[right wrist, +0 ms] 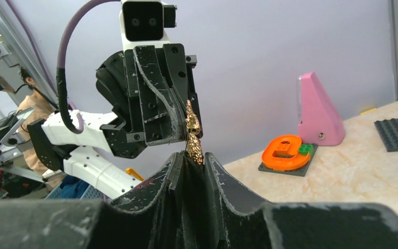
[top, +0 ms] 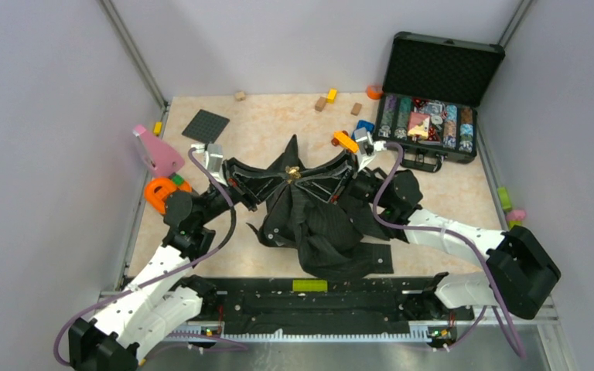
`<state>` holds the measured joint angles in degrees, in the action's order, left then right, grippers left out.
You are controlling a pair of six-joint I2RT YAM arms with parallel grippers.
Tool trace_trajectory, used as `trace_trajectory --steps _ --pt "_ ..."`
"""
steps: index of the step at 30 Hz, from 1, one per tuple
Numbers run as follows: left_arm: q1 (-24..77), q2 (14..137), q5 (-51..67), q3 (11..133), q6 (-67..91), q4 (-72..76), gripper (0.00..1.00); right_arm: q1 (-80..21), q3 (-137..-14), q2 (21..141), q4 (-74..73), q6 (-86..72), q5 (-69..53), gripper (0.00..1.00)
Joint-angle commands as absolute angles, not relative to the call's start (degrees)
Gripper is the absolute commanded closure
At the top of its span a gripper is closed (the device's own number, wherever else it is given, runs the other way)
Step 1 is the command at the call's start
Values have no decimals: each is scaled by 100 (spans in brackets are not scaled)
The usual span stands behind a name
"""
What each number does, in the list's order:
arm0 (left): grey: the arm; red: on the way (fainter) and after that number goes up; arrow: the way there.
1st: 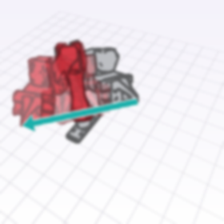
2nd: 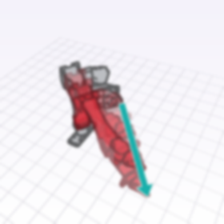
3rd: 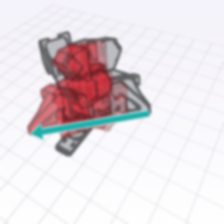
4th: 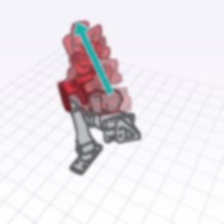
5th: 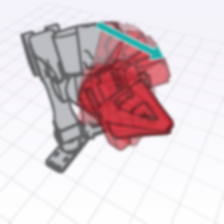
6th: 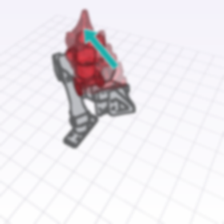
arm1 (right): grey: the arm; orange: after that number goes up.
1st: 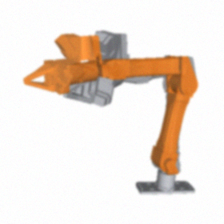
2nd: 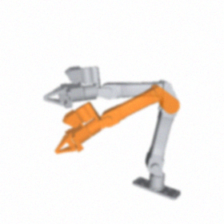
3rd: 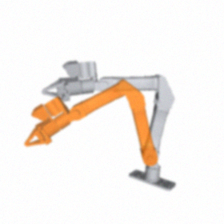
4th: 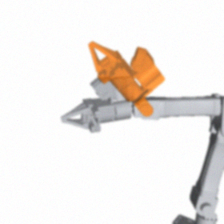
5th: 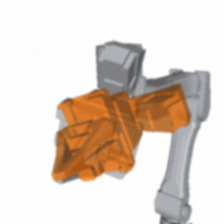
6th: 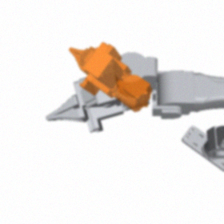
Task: Remove the brooch from the garment
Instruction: Remove the brooch from the clothes.
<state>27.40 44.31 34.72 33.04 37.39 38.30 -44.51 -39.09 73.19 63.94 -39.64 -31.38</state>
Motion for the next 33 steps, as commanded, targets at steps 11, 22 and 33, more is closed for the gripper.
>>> trace_trajectory --steps 11,22,33 --pt "2725 4406 3765 3463 3916 4391 100 -4602 -4056 7284 6902 -4030 -3128 78" --pt "2721 4503 3965 3519 3948 4403 100 -4615 -4095 7269 6880 -4104 -3006 86" --pt "2774 4589 4199 3550 3559 4333 100 -4632 -4169 7259 6684 -4350 -2757 95"
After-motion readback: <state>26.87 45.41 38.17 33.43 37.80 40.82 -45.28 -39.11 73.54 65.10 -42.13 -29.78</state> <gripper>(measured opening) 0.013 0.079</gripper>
